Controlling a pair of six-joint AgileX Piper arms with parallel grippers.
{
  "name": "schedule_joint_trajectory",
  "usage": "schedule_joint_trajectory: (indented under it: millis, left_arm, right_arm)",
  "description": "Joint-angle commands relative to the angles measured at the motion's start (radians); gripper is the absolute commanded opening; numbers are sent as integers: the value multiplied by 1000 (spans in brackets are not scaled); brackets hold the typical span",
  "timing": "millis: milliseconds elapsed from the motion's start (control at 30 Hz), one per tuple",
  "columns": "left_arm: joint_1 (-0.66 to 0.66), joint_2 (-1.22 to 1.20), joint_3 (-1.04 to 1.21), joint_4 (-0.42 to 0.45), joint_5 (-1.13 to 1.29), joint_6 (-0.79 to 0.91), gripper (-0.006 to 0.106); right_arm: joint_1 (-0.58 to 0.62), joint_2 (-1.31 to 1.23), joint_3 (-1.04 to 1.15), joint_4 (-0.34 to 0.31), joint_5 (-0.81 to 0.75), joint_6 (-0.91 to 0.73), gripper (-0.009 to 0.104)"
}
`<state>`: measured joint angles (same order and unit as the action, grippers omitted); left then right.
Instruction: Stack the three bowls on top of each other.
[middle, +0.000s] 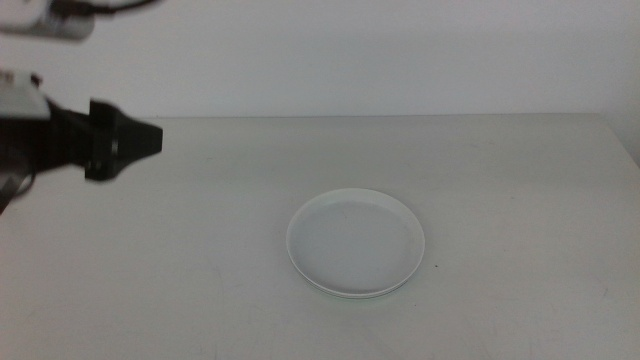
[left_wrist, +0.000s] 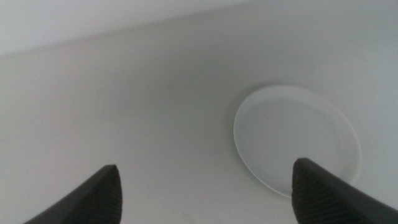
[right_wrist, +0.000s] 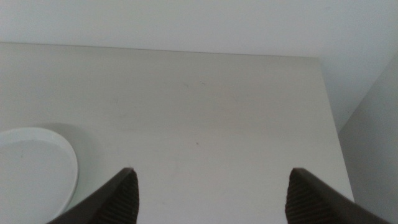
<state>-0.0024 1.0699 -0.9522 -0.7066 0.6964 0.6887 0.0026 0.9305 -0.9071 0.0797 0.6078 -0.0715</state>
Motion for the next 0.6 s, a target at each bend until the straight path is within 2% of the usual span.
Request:
schedule_joint_trajectory:
  millis: [0,167,300,567]
  left_arm:
    - [2,-81,83,-150,-162,138,105]
    - [2,-208,295,-233,-376,301,105]
    - [2,-272,401,-255,-497,308,105]
    - [1,-294,427,-256,-530,308,105]
  right_arm:
    - [-7,-95,94,-9,-153,-35,60]
    - [-7,-220,276,-5,-284,-66,60]
    - [-7,-273,355,36,-394,-66,60]
    - [-7,-279,367,38,-463,-95,60]
